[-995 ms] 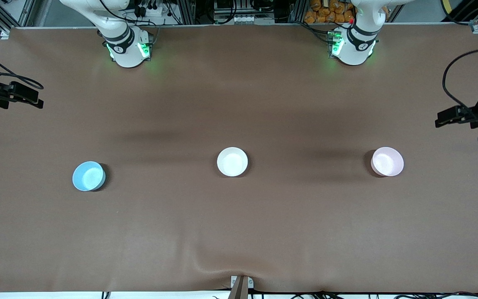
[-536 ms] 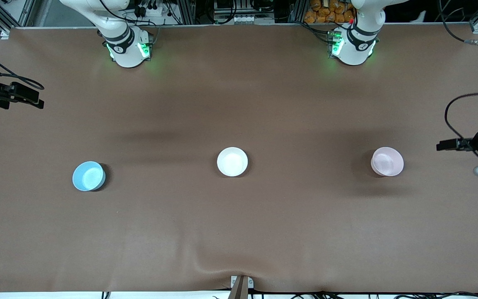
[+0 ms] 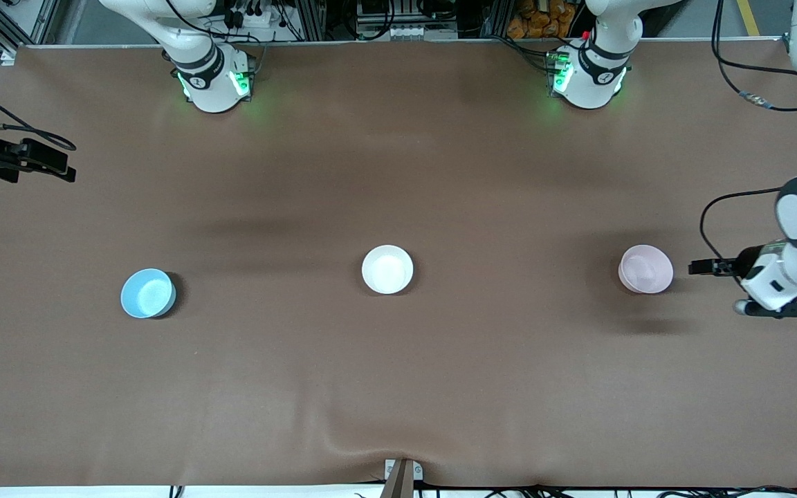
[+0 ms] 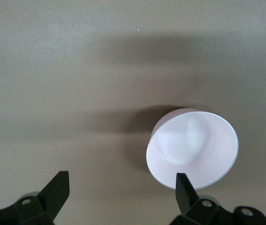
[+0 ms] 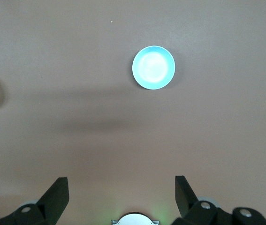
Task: Stack pink and blue bowls on white bowl
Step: 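Move the left gripper to the pink bowl while the right gripper approaches the blue bowl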
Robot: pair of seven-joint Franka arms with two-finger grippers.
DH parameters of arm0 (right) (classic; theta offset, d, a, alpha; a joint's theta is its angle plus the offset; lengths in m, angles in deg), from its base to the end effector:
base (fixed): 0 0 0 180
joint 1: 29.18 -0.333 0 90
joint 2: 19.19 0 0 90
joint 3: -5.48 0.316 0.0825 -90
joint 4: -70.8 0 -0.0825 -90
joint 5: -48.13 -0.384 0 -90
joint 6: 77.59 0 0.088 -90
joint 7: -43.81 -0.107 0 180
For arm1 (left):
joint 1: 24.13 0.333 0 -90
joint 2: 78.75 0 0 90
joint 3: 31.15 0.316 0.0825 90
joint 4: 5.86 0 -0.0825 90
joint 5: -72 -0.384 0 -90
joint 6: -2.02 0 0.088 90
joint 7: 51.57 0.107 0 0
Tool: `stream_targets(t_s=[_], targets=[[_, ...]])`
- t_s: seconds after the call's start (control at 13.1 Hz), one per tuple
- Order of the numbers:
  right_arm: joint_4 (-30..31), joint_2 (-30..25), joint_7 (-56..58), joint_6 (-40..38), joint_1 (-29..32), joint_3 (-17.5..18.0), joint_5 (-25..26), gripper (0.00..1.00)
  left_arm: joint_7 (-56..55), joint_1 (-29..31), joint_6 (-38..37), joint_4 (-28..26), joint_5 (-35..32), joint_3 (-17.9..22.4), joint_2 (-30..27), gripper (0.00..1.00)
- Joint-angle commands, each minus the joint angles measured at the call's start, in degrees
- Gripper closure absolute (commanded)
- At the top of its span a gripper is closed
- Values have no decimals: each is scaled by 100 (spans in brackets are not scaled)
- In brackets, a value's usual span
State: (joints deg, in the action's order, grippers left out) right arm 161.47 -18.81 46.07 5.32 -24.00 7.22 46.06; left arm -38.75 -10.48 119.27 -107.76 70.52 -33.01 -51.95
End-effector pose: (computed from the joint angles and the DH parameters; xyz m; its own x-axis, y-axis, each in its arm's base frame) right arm 0.5413 -0.0284 0.6056 0.9900 -0.0155 -0.1400 -0.0216 -0.9989 -0.0419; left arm 0.6185 0.1320 0.2799 0.9803 -0.0333 -0.1945 -0.0263 -0.9989 0.0386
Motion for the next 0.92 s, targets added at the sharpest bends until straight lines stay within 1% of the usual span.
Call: stream_targets(t_s=[0.0, 0.08, 0.23, 0.31, 0.38, 0.46, 0.69, 0.77, 0.84], targets=[[12, 76, -15, 40, 62, 37, 5, 0, -60, -12, 491, -426, -28, -16, -97, 6], [12, 94, -15, 49, 71, 37, -4, 0, -69, -20, 561, -566, -28, -16, -105, 9], [12, 207, -15, 75, 79, 28, 5, 0, -69, -38, 720, -621, -28, -16, -70, 16], [12, 347, -15, 93, 106, 19, 5, 0, -69, -38, 851, -655, -19, -25, 26, 19], [-23, 540, -15, 180, 176, 19, 5, 0, -69, -21, 965, -673, -28, -34, 131, 19], [-32, 699, -6, 381, 237, 19, -4, 0, -69, -38, 1062, -682, -28, -34, 202, 22], [-32, 1217, 239, 847, 535, 19, 5, 0, -69, -47, 1098, -700, -28, -43, 299, 26], [-32, 1436, 423, 1136, 615, 19, 5, 0, -60, -47, 1159, -691, -28, -43, 343, 32], [-32, 1630, 581, 1331, 694, 19, 13, 0, -60, -47, 1177, -691, -28, -43, 361, 42]])
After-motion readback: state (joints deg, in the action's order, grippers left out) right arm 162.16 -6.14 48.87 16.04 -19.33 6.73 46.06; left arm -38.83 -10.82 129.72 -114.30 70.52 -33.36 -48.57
